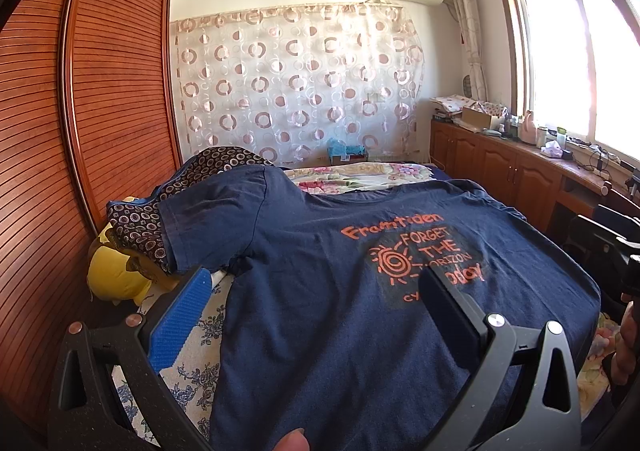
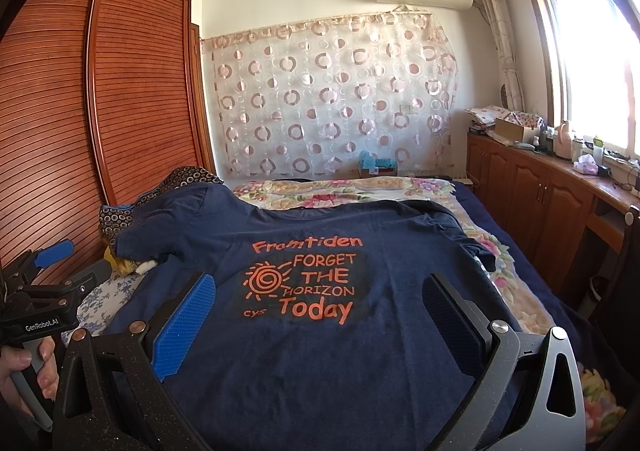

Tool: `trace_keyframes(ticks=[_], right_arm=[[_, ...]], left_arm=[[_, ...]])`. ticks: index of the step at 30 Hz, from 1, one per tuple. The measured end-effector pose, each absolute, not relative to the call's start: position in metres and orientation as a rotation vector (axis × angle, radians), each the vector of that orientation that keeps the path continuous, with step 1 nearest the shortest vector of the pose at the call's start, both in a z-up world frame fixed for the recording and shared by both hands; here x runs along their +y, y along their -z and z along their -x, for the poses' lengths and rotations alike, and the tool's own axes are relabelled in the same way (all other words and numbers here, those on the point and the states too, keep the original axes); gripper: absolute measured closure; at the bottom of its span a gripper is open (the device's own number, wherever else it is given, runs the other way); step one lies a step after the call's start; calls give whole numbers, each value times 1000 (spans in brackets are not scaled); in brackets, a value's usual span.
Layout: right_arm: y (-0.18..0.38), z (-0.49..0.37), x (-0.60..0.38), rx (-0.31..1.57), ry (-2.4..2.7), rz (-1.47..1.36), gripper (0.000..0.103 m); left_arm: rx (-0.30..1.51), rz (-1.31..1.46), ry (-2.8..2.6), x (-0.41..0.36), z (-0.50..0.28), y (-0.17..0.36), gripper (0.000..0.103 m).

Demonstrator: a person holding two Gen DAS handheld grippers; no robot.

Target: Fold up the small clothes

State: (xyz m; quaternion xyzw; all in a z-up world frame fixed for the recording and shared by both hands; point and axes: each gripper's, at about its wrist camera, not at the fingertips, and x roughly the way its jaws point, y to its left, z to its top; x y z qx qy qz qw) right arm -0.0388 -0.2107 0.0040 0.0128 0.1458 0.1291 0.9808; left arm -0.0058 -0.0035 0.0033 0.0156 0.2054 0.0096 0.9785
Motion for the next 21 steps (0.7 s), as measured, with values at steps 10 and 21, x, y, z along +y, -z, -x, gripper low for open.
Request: trace_keyframes(ticks=[10, 21], right_arm=[[-4, 38, -210, 295, -261, -27, 0], [-4, 39, -210, 292, -262, -27, 0]], left_arm=[[410, -34, -18, -5, 6, -4, 0], [405, -37, -18, -6, 7, -5, 0]])
